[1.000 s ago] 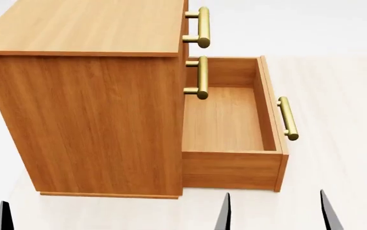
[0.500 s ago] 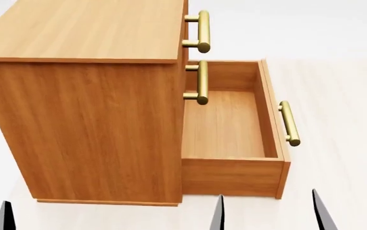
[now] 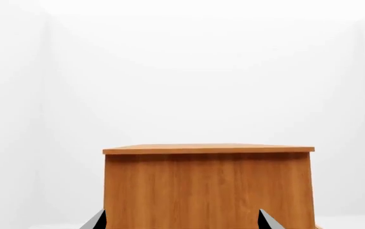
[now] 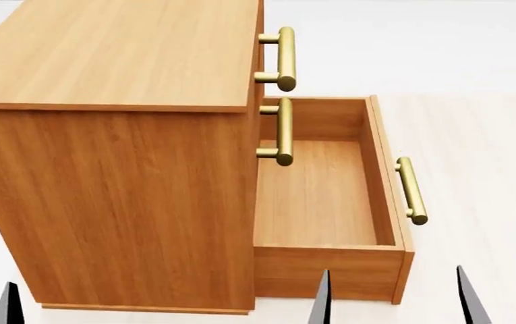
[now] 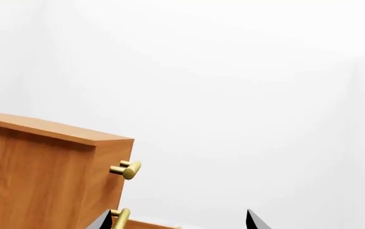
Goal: Close the bottom drawer of the cabinet.
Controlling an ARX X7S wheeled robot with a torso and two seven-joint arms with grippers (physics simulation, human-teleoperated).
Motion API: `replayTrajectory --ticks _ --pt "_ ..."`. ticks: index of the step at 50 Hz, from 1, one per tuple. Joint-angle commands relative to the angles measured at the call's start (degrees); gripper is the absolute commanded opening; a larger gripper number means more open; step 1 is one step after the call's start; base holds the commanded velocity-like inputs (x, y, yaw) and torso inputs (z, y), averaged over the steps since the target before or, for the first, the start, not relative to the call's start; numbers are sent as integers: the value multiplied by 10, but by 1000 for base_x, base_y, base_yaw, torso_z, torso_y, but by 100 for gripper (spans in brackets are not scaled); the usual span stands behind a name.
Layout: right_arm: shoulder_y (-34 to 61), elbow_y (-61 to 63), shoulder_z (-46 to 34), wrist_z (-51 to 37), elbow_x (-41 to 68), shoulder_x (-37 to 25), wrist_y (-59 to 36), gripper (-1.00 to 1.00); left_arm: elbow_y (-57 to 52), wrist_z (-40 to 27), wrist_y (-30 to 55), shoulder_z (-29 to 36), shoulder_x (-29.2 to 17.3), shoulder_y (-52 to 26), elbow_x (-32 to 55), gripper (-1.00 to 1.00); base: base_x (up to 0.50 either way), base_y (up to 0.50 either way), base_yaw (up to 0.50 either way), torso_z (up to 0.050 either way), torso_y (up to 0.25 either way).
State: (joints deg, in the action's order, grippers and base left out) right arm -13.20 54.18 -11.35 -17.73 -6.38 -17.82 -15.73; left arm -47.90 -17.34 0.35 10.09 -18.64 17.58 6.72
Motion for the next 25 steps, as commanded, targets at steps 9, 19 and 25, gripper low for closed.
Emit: replayTrajectory --ticks 9,19,25 --pt "9 35 37 14 12 -16 -82 100 9 -4 3 4 -3 -7 3 100 0 0 0 0 0" --pt "31 47 48 2 -52 -33 -147 100 11 -6 8 7 -5 -12 5 100 0 0 0 0 0" --pt "8 57 116 18 18 -19 -117 100 15 -8 9 8 -6 -14 7 100 0 0 0 0 0"
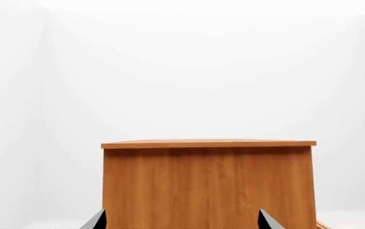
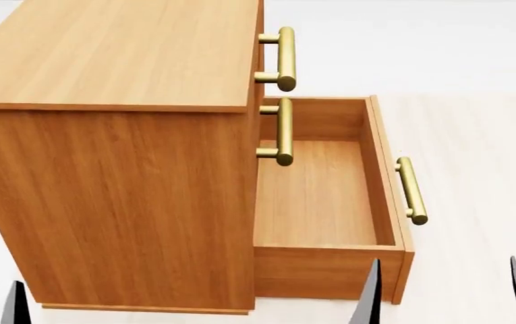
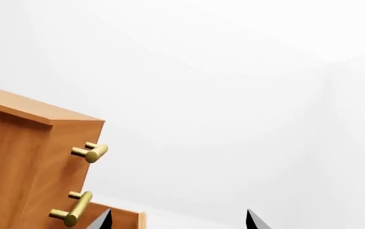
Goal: Close the bottom drawer of the cabinet.
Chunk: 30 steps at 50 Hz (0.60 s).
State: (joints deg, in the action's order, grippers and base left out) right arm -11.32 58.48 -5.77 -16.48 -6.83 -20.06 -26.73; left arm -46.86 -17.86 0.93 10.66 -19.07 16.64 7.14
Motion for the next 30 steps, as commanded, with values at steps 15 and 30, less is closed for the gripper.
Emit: replayTrajectory --ticks 15,30 --pt "87 -5 124 -356 466 -282 -119 100 17 -7 1 5 -4 -11 4 100 0 0 0 0 0" --pt "98 -59 183 -347 579 -315 -162 100 23 -11 1 9 -7 -15 4 100 0 0 0 0 0"
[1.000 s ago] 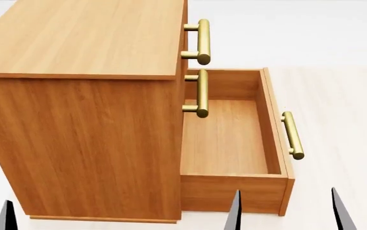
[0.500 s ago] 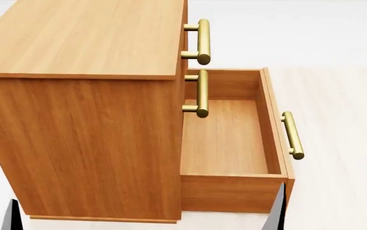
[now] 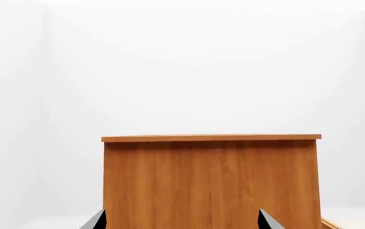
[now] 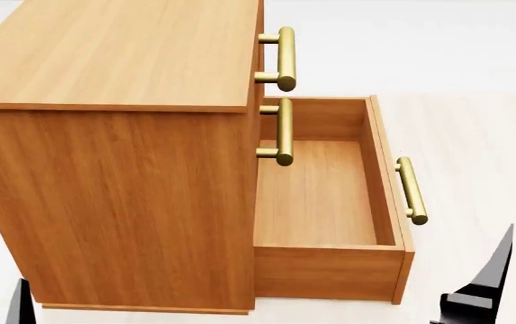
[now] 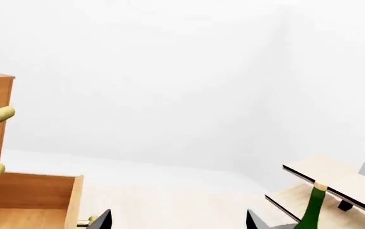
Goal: Close the bottom drawer of the cabinet.
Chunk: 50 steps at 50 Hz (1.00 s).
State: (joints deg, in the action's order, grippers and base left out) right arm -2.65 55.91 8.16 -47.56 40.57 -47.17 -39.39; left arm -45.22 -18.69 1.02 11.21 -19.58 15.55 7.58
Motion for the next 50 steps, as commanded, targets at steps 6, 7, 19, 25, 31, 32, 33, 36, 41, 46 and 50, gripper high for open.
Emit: replayTrajectory --ticks 6,7,19,25,31,32,33,36,41,46,50 --pt "18 -49 59 -39 117 -50 -40 100 6 -4 2 4 -3 -5 2 100 0 0 0 0 0" --pt "16 -51 64 -41 118 -50 -40 100 7 -5 2 4 -3 -6 2 100 0 0 0 0 0" --pt "55 -82 58 13 104 -46 9 100 14 -6 0 6 -5 -9 5 100 0 0 0 0 0" --pt "98 -119 18 20 117 -39 -8 100 15 -8 -1 7 -6 -9 4 100 0 0 0 0 0" --pt "121 -137 -7 44 112 -38 -6 100 15 -11 -3 6 -8 -8 5 100 0 0 0 0 0" --pt "128 -142 -10 46 107 -36 -2 100 16 -11 -3 6 -8 -8 5 100 0 0 0 0 0" --pt "136 -147 -18 52 106 -37 -3 100 19 -11 -3 7 -7 -9 5 100 0 0 0 0 0" --pt "152 -161 -30 52 105 -36 -12 100 19 -12 -4 7 -8 -9 6 100 0 0 0 0 0" --pt "192 -200 -59 62 101 -31 -27 100 20 -13 -4 6 -9 -10 6 100 0 0 0 0 0" --pt "218 -228 -84 78 79 -26 -23 100 22 -15 -5 6 -10 -12 8 100 0 0 0 0 0" --pt "251 -256 -106 74 76 -20 -46 100 23 -15 -3 5 -11 -13 10 100 0 0 0 0 0"
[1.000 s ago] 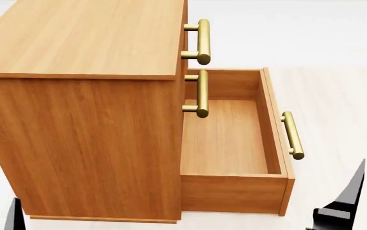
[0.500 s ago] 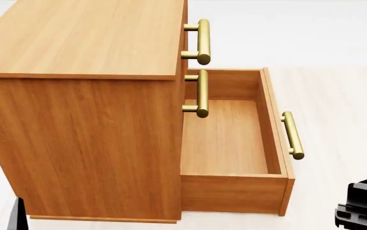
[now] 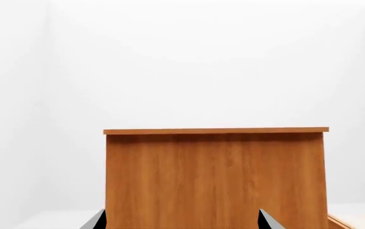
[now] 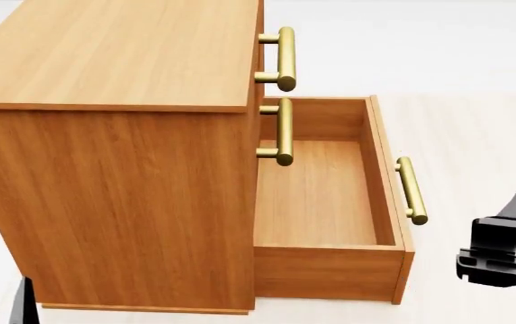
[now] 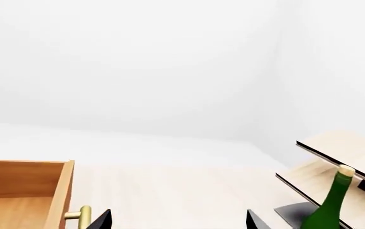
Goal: Close the bottom drawer of the cabinet.
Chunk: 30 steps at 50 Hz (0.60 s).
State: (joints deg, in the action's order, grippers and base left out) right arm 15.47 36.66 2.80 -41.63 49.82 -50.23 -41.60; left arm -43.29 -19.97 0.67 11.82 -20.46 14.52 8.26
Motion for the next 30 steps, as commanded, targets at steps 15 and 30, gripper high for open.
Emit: replayTrajectory --ticks 15,30 --pt "160 -209 -129 66 -74 55 -14 100 8 -7 4 -3 -5 -9 9 100 0 0 0 0 0" --pt "224 -369 -184 133 -119 105 23 100 12 -10 6 -1 -6 -13 10 100 0 0 0 0 0"
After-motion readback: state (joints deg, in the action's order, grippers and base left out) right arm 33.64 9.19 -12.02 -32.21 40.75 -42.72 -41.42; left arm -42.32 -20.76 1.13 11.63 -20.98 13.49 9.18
